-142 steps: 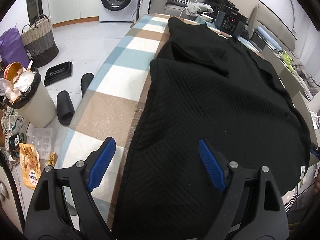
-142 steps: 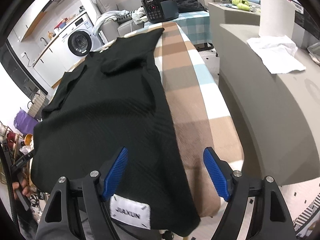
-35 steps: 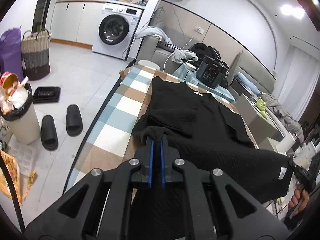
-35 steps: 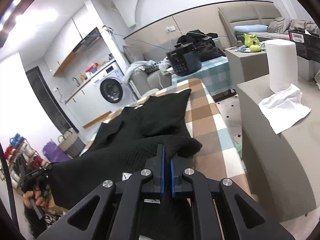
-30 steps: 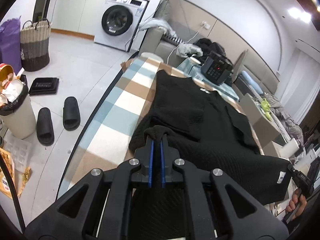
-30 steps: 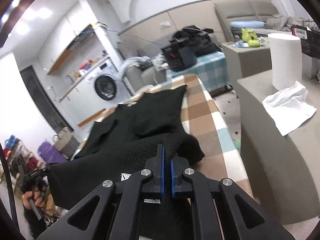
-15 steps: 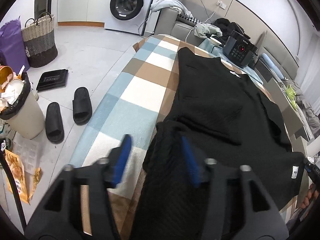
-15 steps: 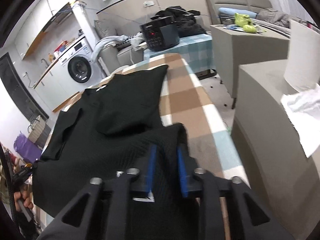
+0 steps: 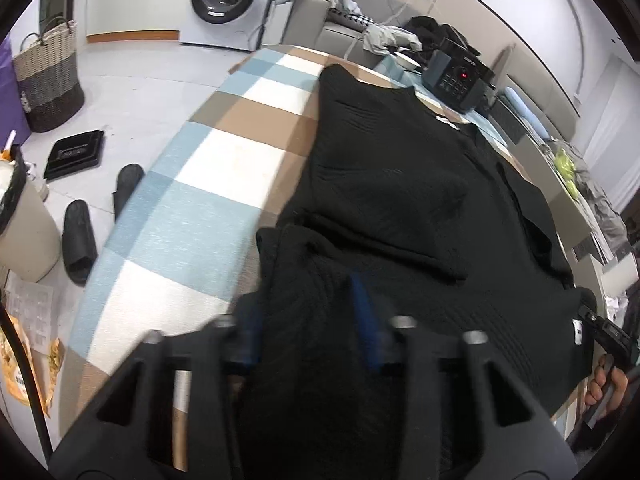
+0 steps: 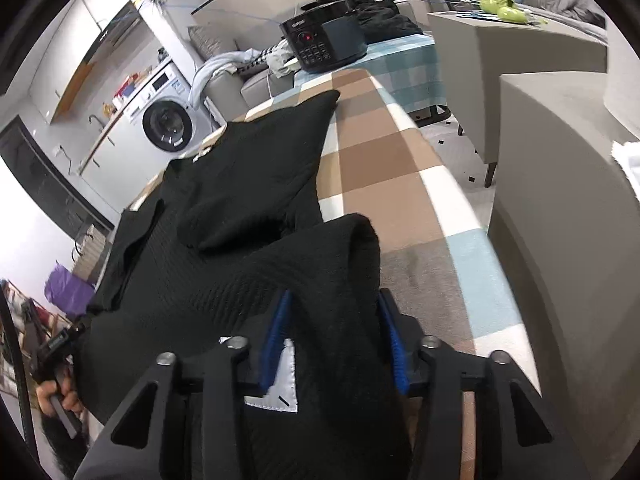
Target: Fold small clothes
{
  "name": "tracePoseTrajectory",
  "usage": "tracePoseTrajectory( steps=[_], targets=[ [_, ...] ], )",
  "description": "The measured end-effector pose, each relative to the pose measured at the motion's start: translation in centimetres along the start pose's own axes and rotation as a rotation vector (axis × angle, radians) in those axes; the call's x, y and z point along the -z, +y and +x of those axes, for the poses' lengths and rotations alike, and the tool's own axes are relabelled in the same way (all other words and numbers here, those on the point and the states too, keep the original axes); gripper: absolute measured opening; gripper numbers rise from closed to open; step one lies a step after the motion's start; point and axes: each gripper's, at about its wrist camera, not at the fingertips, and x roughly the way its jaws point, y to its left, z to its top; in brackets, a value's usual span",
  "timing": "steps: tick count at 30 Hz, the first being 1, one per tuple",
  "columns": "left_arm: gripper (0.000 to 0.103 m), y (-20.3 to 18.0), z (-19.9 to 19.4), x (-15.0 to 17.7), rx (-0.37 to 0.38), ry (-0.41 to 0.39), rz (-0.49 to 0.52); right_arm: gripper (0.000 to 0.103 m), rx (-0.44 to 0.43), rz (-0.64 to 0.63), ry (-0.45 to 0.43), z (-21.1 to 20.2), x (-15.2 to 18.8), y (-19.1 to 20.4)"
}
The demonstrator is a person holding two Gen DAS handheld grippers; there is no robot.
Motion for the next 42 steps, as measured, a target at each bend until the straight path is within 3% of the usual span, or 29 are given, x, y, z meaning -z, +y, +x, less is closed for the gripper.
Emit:
tracePoseTrajectory(
  steps=[3,6,12,22,29,31,33,42],
  targets=[
    [0.016,-0.3,0.0,0.1,0.001,-0.005,0.011,0.021,0.006,-0.037,0.008,0.3,0.5,0.6],
    [0.014,-0.5,-0.4,0.3,0.0,-0.005,0.027,0.018,0.019,-0.054,0.014,0.6,0.6,0.9],
    [0.013,-0.2,-2.1,2.1,0.005,-0.001,0.029,0.017,0.01,-0.041,0.025,-0.3,2.0,0.6],
    [0.014,0.4,-7.4,7.9,0.0,0.008,0.04,0.017,0.011,-0.019,0.034,-4.8,6.2,-0.3],
    [0.028,1.0,-10.5,9.0,-0.032,-0.009,-0.006,0.029,0.011,0.003,0.019,-6.1,6.5,-1.2],
    [0.037,1.2,-11.6,9.3,-0.027,-0.024,-0.015,0.035,-0.006,0.007,0.006,-7.1,6.8,-1.4],
    [0.054,1.4,-12.7,9.9,-0.032,-0.038,-0.017,0.04,-0.024,0.008,0.007,-7.7,7.4,-1.6],
    [0.055,1.3,-14.8,13.1,-0.076,0.007,-0.005,0.042,-0.067,-0.052,0.013,-8.8,9.8,-1.3]
  ],
)
